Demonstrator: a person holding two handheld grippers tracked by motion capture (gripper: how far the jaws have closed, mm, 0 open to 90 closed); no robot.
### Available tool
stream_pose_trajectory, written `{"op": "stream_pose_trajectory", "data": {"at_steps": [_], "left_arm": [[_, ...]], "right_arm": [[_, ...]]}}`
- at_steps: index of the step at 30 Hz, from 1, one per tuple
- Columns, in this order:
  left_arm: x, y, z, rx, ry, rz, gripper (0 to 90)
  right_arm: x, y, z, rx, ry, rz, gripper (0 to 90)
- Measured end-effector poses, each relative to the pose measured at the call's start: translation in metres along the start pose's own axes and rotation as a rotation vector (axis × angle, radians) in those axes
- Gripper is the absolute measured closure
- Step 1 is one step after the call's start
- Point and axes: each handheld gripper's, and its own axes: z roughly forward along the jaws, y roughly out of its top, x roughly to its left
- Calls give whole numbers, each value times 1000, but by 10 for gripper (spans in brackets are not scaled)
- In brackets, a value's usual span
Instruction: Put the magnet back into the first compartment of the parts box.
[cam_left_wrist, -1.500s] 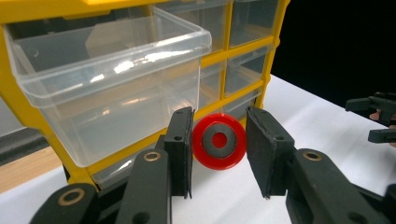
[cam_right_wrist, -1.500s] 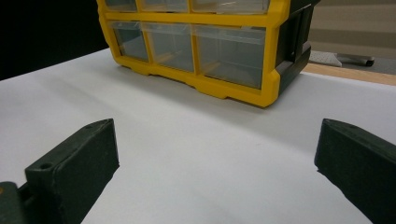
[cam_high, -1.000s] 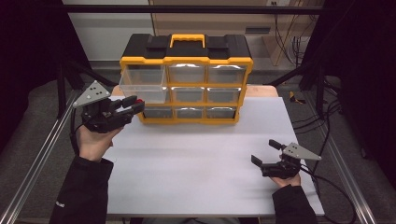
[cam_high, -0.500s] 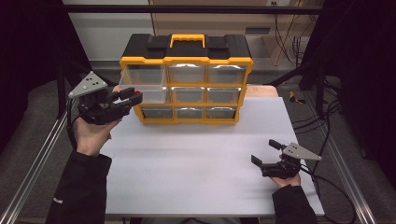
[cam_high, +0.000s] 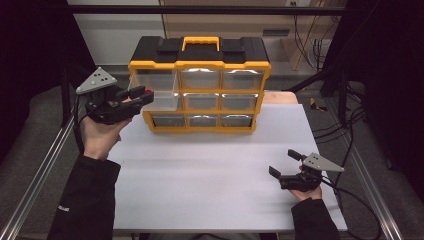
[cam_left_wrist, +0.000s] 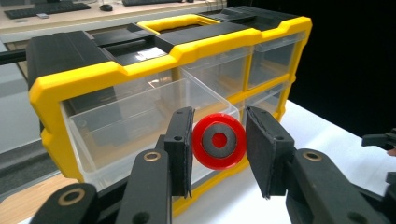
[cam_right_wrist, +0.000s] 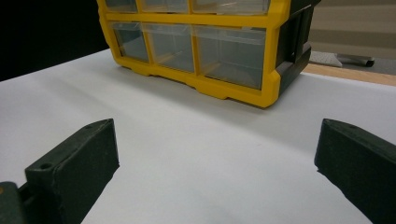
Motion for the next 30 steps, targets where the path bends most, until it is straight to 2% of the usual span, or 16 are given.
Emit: {"op": "stream_pose_trajectory", "data": {"at_steps": [9,14,24,30], "left_arm": [[5,8,8,8,9,-15,622],[7,10,15,29,24,-12,621],[19,17,24,57,65,-29,621],[25,18,29,65,72,-34,622]], "right_arm": [[0,0,0,0,1,3,3],[0,0,-1,0,4,3,3],[0,0,0,0,3,-2,3],[0,0,0,-2,4,-1,3]]}}
